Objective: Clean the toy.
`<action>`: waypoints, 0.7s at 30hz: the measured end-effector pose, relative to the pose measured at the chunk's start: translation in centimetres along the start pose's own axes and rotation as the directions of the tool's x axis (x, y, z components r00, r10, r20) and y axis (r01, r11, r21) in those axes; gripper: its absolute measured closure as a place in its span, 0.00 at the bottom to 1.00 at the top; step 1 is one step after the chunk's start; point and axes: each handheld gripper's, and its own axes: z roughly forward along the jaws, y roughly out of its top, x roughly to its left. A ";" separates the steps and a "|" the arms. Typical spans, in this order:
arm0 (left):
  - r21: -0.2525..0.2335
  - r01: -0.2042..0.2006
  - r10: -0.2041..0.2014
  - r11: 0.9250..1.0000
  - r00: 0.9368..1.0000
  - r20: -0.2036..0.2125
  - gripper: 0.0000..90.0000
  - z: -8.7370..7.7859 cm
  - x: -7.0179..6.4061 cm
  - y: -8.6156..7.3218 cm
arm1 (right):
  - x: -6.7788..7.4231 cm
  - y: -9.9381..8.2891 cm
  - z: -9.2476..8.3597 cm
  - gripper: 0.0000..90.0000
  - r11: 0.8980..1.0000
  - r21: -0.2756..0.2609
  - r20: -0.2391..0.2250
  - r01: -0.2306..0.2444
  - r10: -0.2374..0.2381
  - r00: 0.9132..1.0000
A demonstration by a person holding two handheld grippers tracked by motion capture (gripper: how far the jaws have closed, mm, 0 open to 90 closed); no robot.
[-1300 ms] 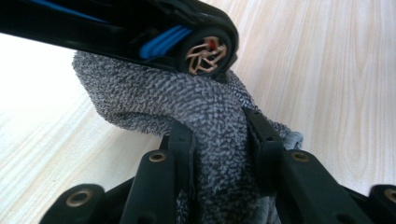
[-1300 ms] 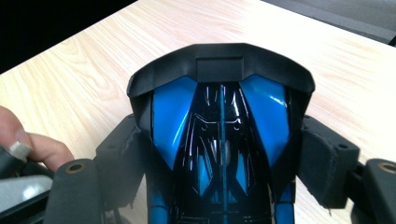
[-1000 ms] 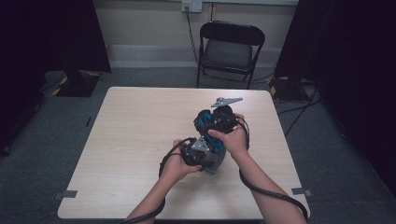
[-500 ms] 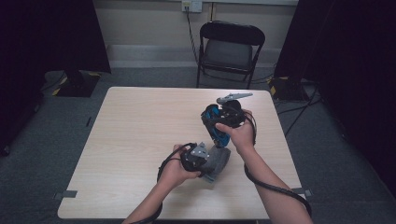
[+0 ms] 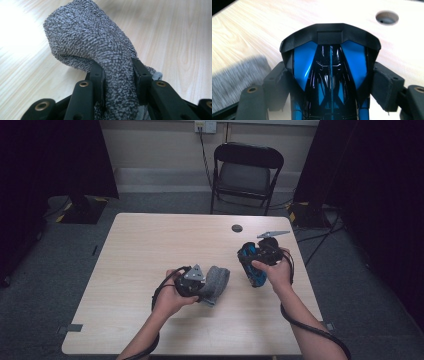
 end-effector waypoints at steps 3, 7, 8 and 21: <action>-0.002 0.016 -0.016 1.000 1.000 -0.014 0.75 -0.2 0.4 -0.2 | -0.6 -0.9 0.1 0.28 1.000 0.020 0.008 -0.006 0.006 1.000; 0.005 0.035 -0.035 0.999 0.999 -0.033 0.74 -0.5 1.3 -0.9 | -1.3 -1.9 0.2 0.28 0.998 0.057 0.034 -0.012 0.010 0.999; 0.013 0.043 -0.042 0.999 0.998 -0.040 0.74 -0.6 1.5 -1.2 | -1.4 -2.0 0.2 0.28 0.998 0.060 0.041 -0.013 0.011 0.999; -0.005 0.102 -0.102 0.995 0.988 -0.113 0.74 -2.5 4.1 -3.1 | -3.2 -3.0 1.6 0.28 0.990 0.142 0.085 -0.019 0.007 0.996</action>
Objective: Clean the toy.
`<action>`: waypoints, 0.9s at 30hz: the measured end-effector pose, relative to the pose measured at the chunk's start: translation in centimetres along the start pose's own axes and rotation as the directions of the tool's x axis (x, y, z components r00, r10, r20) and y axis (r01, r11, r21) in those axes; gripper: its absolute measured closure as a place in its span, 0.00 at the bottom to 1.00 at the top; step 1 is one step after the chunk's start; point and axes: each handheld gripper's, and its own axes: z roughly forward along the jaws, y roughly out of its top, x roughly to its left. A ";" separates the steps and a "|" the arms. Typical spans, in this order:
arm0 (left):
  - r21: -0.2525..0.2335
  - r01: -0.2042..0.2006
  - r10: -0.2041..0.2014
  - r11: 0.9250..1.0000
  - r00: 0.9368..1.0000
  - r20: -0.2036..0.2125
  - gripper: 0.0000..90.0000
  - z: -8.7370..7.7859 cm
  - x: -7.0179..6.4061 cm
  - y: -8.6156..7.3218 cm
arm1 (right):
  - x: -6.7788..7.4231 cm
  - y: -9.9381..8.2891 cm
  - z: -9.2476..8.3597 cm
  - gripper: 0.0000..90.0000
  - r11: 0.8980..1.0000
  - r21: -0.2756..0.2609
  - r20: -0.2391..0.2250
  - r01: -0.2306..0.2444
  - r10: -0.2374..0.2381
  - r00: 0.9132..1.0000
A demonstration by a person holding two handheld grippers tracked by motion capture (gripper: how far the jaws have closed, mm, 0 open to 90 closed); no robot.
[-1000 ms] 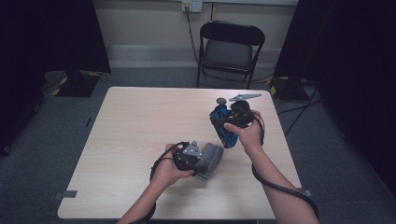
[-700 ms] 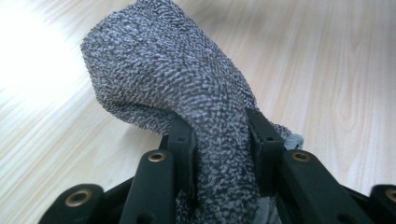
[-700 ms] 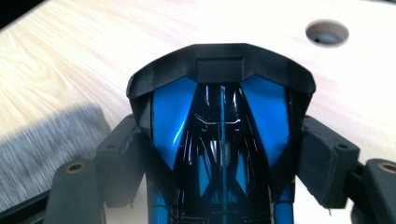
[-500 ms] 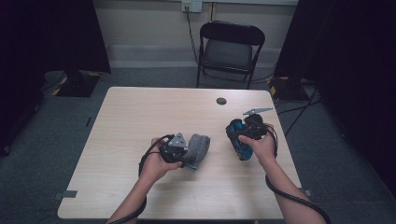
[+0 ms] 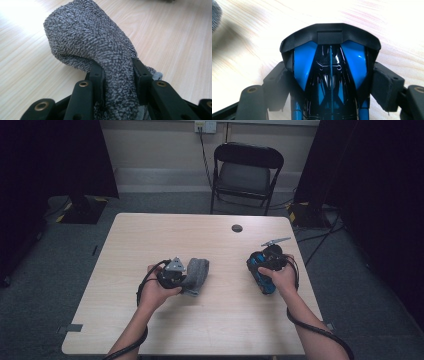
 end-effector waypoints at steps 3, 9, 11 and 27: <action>-0.004 0.020 -0.020 1.000 1.000 -0.021 0.74 -0.5 0.5 -0.6 | -0.3 0.2 0.3 0.28 1.000 0.012 0.018 0.010 -0.010 1.000; 0.001 0.055 -0.055 0.998 0.997 -0.061 0.73 -0.7 1.5 -2.1 | -0.9 0.1 1.2 0.28 1.000 0.012 0.045 -0.015 0.014 0.999; 0.005 0.068 -0.068 0.998 0.996 -0.066 0.73 -0.8 1.9 -2.5 | -0.9 0.0 1.5 0.28 1.000 0.011 0.059 -0.008 0.008 0.998; 0.014 0.119 -0.117 0.993 0.987 -0.110 0.62 0.2 3.1 -3.3 | -0.9 -0.8 3.5 0.28 0.999 0.027 0.104 0.018 -0.020 0.994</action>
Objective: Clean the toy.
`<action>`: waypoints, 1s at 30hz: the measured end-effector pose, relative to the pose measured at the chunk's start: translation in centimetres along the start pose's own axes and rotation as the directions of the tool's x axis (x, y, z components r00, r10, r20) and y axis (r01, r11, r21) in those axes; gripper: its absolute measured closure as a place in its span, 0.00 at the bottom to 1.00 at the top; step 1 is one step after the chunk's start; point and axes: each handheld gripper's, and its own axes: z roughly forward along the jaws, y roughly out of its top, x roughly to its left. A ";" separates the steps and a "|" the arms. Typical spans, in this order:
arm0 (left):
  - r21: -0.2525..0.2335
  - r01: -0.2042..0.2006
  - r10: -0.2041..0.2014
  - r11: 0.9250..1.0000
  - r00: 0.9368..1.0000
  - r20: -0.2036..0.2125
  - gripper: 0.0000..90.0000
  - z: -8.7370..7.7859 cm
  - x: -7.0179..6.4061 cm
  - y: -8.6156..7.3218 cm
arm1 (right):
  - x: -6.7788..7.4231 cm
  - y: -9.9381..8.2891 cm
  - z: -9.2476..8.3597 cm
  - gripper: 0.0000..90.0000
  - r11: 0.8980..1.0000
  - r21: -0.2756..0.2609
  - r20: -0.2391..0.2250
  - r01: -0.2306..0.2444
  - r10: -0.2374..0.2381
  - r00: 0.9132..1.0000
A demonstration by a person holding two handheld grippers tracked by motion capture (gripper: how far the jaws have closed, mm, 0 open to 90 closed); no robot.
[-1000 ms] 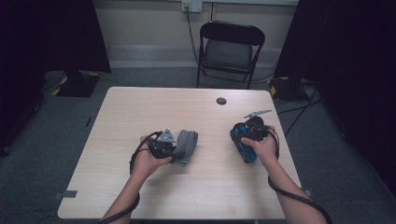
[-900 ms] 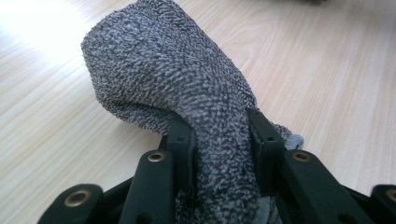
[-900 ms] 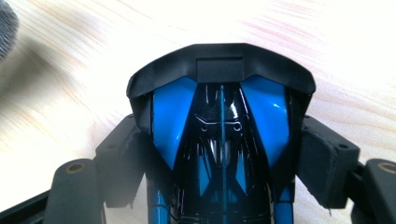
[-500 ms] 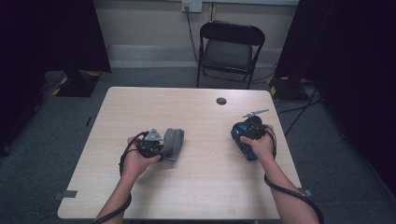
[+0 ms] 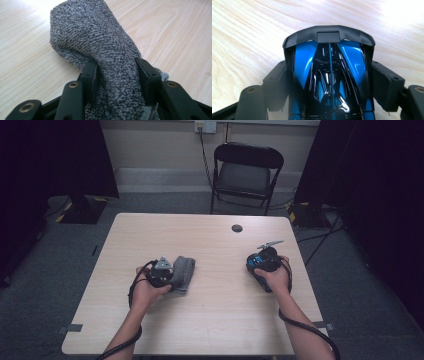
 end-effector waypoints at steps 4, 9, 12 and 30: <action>0.001 0.001 -0.001 1.000 1.000 0.000 0.60 0.1 -0.1 0.1 | -0.1 -0.1 0.2 0.28 1.000 -0.006 -0.006 -0.007 0.007 1.000; 0.001 0.023 -0.023 1.000 1.000 -0.003 0.54 0.0 -0.1 0.0 | 0.0 -0.2 0.5 0.28 1.000 -0.004 -0.002 0.004 -0.004 1.000; 0.007 0.038 -0.038 0.999 0.999 -0.006 0.51 0.1 -0.1 0.0 | 0.0 -0.3 0.7 0.27 1.000 0.003 -0.001 0.018 -0.018 1.000; 0.007 0.076 -0.076 0.997 0.997 -0.021 0.34 -0.1 -0.6 0.5 | -1.0 -0.4 0.4 0.18 0.999 -0.008 -0.042 0.037 -0.038 0.998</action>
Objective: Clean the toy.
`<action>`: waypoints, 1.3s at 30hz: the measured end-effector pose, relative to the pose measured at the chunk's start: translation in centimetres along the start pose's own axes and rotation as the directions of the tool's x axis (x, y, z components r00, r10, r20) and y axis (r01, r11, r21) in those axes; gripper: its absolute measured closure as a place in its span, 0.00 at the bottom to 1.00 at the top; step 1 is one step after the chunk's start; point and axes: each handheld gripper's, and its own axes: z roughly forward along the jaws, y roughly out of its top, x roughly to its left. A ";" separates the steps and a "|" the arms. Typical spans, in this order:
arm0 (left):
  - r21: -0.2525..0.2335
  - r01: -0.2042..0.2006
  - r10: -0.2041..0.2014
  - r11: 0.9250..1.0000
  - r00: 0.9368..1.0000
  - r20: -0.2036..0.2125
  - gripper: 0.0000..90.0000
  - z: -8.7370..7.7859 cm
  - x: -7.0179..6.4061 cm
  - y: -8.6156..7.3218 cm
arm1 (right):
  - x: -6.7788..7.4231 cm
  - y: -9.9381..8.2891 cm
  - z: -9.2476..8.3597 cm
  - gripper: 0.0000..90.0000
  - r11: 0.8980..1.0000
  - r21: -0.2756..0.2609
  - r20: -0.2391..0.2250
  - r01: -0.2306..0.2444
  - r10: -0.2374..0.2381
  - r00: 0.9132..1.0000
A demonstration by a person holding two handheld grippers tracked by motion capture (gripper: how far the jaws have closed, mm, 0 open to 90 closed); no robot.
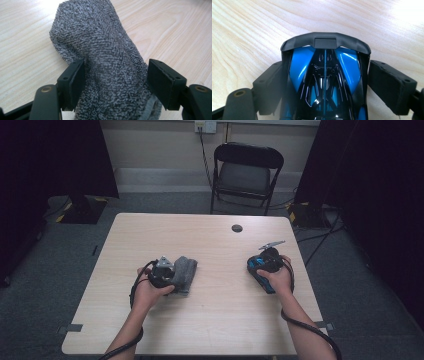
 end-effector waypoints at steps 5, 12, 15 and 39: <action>0.000 0.019 -0.019 1.000 1.000 -0.004 0.31 -0.2 0.0 0.2 | -0.2 0.2 -0.4 0.16 0.998 -0.042 -0.025 -0.042 0.041 0.999; -0.001 0.041 -0.041 0.999 0.999 -0.011 0.26 -0.5 -0.2 0.5 | -0.6 0.3 -1.2 0.15 0.996 -0.060 -0.035 -0.061 0.059 0.998; -0.007 0.044 -0.044 0.999 0.999 -0.014 0.22 -0.7 -0.2 0.6 | -0.5 0.3 -1.5 0.15 0.996 -0.062 -0.032 -0.059 0.057 0.998; -0.023 -0.008 0.009 1.000 0.999 0.041 0.18 -2.6 -2.0 1.8 | 3.1 0.4 -4.0 0.15 0.995 -0.088 -0.102 0.048 -0.057 0.993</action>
